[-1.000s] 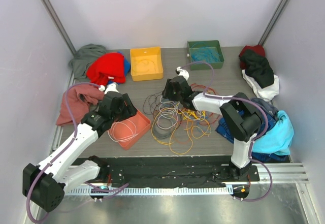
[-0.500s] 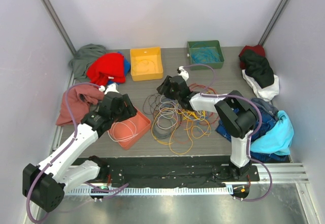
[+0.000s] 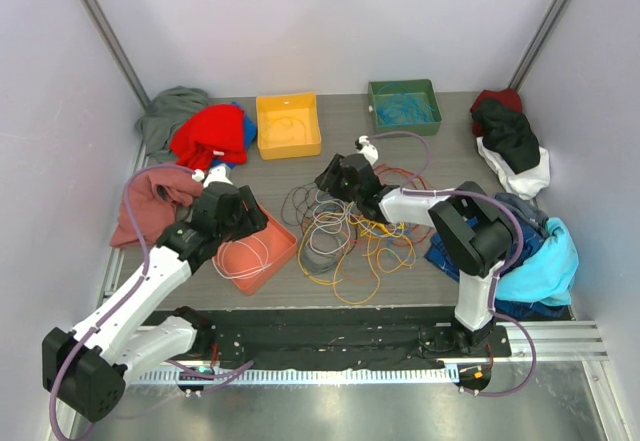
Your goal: Untangle the cables
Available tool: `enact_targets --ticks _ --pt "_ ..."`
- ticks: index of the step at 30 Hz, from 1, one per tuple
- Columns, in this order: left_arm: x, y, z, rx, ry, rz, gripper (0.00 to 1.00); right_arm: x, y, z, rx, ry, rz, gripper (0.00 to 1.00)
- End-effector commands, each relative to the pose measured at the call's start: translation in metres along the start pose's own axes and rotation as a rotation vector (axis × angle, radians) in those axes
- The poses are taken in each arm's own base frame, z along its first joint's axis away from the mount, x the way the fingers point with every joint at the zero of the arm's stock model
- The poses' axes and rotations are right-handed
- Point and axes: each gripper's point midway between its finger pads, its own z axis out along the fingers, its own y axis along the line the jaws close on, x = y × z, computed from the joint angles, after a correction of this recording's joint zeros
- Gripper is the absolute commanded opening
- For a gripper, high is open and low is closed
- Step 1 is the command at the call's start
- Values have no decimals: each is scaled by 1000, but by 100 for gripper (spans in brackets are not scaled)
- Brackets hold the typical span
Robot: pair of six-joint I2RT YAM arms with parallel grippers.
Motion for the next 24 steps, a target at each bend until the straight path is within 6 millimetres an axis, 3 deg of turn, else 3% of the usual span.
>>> enact_targets --ticks 1,6,12,24 --pt "-3 0 0 8 -16 2 61 -24 30 -25 -68 -79 -33 58" --pt "-1 1 1 10 -14 -4 61 -4 22 -25 -43 -29 -79 58" --pt "1 -1 0 16 -3 -5 61 12 9 -7 -2 16 -94 57" --pt "2 2 4 -2 1 4 61 7 11 20 8 4 -108 57"
